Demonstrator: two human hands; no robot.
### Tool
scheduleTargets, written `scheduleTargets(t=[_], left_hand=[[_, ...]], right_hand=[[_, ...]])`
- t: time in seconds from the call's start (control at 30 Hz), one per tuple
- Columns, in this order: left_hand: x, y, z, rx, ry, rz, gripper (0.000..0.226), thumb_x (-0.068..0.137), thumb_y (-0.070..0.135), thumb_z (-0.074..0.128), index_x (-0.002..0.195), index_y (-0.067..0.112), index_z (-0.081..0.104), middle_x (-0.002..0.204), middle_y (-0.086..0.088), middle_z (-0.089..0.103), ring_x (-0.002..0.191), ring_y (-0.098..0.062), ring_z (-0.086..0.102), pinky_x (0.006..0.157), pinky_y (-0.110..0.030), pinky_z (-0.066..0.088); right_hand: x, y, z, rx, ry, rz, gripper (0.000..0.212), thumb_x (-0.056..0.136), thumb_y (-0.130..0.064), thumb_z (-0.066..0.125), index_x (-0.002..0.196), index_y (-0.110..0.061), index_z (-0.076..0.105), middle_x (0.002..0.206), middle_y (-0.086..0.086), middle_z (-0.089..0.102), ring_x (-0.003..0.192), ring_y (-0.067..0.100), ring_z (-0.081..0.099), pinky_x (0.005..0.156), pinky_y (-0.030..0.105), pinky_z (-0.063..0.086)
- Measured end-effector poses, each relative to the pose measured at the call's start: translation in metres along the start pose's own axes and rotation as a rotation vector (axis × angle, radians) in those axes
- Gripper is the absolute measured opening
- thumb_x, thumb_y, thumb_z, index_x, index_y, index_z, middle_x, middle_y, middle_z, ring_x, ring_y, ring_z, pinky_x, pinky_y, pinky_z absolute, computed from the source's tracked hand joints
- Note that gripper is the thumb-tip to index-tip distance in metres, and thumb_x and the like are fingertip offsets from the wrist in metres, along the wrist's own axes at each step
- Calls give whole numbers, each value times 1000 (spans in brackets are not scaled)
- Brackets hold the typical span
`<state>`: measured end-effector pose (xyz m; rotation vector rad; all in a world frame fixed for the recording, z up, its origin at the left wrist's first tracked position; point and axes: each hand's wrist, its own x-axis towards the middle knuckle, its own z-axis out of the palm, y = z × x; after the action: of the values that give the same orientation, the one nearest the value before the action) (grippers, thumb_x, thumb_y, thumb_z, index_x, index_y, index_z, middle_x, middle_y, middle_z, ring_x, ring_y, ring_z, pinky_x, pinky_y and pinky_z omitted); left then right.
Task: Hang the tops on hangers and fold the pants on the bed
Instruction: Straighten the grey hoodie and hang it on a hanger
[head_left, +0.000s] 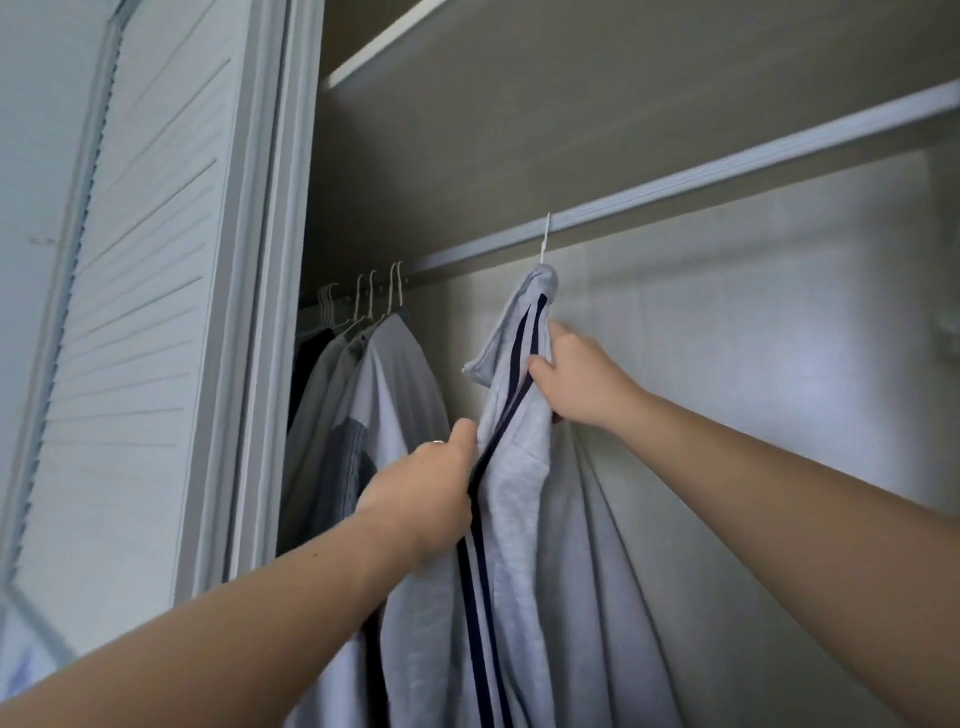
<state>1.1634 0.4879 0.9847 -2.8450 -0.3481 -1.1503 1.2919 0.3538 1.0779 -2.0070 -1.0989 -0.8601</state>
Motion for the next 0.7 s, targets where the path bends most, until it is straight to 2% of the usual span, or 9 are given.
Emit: scheduleTargets(t=[0.07, 0.17, 0.23, 0.37, 0.5, 0.57, 0.63, 0.7], left_hand=[[0, -14, -1, 72, -32, -48, 26, 91, 7, 46, 103, 23, 29, 84, 0, 47, 67, -24, 50, 57, -39, 39], [1, -32, 1, 161, -88, -102, 26, 89, 6, 46, 101, 22, 29, 89, -2, 52, 76, -30, 56, 64, -43, 47], [2, -45, 0, 185, -109, -152, 28, 89, 7, 46, 109, 22, 33, 97, -4, 57, 78, -29, 58, 64, -42, 47], [7, -66, 0, 261, -128, -247, 48, 90, 7, 47, 132, 22, 31, 108, -7, 60, 76, -26, 52, 62, -38, 43], [15, -81, 2, 268, -139, -343, 56, 90, 2, 49, 139, 20, 31, 111, -7, 58, 78, -25, 49, 64, -38, 44], [17, -84, 4, 265, -161, -374, 59, 89, 0, 51, 141, 19, 30, 113, -9, 58, 80, -26, 51, 64, -38, 45], [20, -85, 7, 275, -187, -380, 59, 88, -1, 54, 139, 19, 30, 108, -9, 57, 82, -27, 54, 64, -38, 46], [21, -86, 9, 288, -189, -390, 55, 87, -1, 57, 133, 18, 33, 92, -3, 50, 74, -23, 52, 61, -38, 47]], right_hand=[[7, 1, 21, 42, -17, -32, 36, 103, -32, 46, 131, -9, 47, 116, 21, 64, 100, 38, 63, 88, 45, 53], [23, 3, 59, 70, 10, -67, 41, 104, -37, 44, 137, -13, 43, 117, 24, 65, 104, 42, 63, 89, 46, 52], [37, 0, 84, 87, 24, -65, 39, 105, -37, 43, 136, -14, 44, 115, 24, 65, 103, 44, 63, 86, 46, 52], [67, -14, 130, 134, -1, -88, 39, 105, -39, 41, 136, -17, 44, 111, 21, 65, 99, 41, 64, 74, 40, 47], [95, -25, 171, 157, -24, -88, 43, 105, -44, 38, 139, -19, 41, 108, 20, 65, 84, 36, 60, 69, 39, 45], [104, -28, 189, 167, -28, -99, 52, 105, -44, 38, 150, -18, 34, 112, 22, 66, 93, 39, 64, 68, 37, 42], [109, -29, 202, 192, -23, -102, 55, 105, -43, 39, 154, -19, 30, 116, 24, 65, 102, 41, 64, 70, 36, 39], [110, -27, 210, 222, -27, -100, 55, 105, -42, 40, 155, -21, 29, 117, 25, 65, 102, 42, 64, 71, 36, 40]])
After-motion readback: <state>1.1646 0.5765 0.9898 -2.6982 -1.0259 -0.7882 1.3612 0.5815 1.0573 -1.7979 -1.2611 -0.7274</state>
